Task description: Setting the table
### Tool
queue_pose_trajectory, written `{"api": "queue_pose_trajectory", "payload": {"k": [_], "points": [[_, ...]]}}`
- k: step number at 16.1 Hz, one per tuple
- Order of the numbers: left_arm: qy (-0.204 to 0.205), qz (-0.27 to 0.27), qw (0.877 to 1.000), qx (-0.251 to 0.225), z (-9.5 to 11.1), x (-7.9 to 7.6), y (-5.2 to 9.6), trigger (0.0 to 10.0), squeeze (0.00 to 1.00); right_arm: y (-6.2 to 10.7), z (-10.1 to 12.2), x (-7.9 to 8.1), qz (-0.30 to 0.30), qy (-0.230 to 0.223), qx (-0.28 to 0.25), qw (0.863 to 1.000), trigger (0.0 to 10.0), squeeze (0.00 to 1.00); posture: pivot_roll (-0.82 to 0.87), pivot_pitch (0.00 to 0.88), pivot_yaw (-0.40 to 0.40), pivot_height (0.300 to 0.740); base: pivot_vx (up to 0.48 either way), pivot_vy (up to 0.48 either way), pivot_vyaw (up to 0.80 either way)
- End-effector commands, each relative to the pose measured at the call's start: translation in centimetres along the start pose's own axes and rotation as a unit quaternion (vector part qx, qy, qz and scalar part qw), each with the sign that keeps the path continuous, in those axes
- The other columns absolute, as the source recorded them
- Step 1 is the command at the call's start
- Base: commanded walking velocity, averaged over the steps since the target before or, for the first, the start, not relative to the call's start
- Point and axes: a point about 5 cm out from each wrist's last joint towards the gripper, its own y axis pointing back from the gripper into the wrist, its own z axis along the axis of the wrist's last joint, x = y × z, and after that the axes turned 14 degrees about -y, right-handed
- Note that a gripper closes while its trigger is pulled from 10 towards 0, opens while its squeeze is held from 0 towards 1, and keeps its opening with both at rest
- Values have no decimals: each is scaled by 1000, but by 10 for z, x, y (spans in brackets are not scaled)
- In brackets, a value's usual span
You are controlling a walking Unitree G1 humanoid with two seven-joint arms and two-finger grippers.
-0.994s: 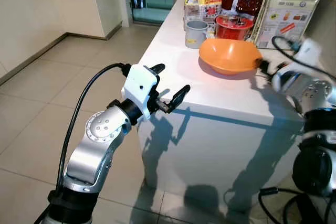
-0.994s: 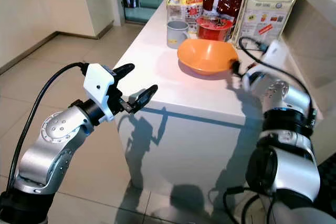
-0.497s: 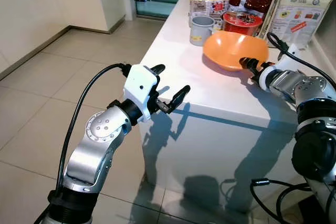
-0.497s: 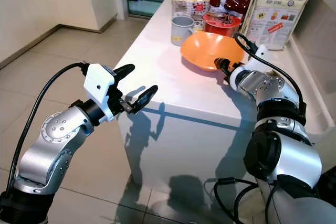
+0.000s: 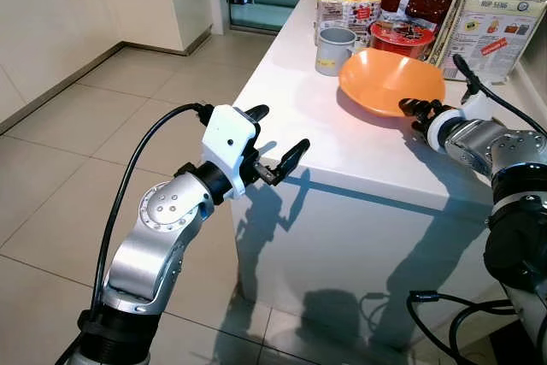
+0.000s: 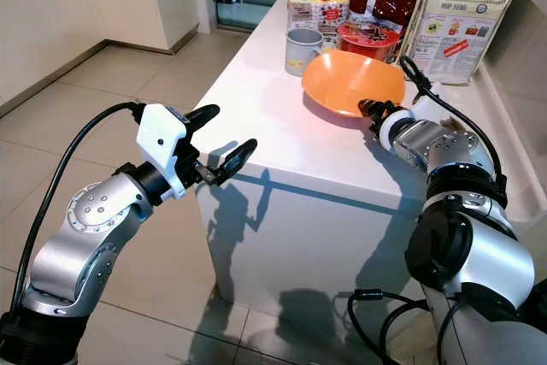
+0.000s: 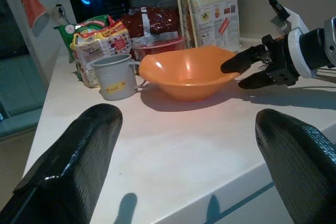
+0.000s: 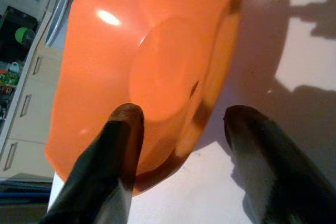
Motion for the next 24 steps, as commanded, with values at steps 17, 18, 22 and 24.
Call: {"api": "queue_pose_trajectory", "payload": {"k": [17, 18, 22, 24], "points": [[-4, 15, 1000, 2, -1, 0, -3, 10000, 0, 9, -4, 2, 47, -101, 34, 993, 0, 0, -14, 0, 19, 740, 0, 0, 0], [-3, 25, 1000, 2, 0, 2, -3, 10000, 0, 13, -3, 7, 65, -109, 38, 991, 0, 0, -12, 0, 18, 740, 0, 0, 0], [-18, 108, 993, 33, -6, 20, -3, 10000, 0, 39, -10, 29, 94, 15, -13, 995, 0, 0, -5, 0, 12, 740, 0, 0, 0], [-19, 149, 988, 36, -5, 31, -3, 10000, 0, 55, -17, 48, 141, 111, -81, 980, 0, 0, -5, 0, 16, 740, 0, 0, 0]]}}
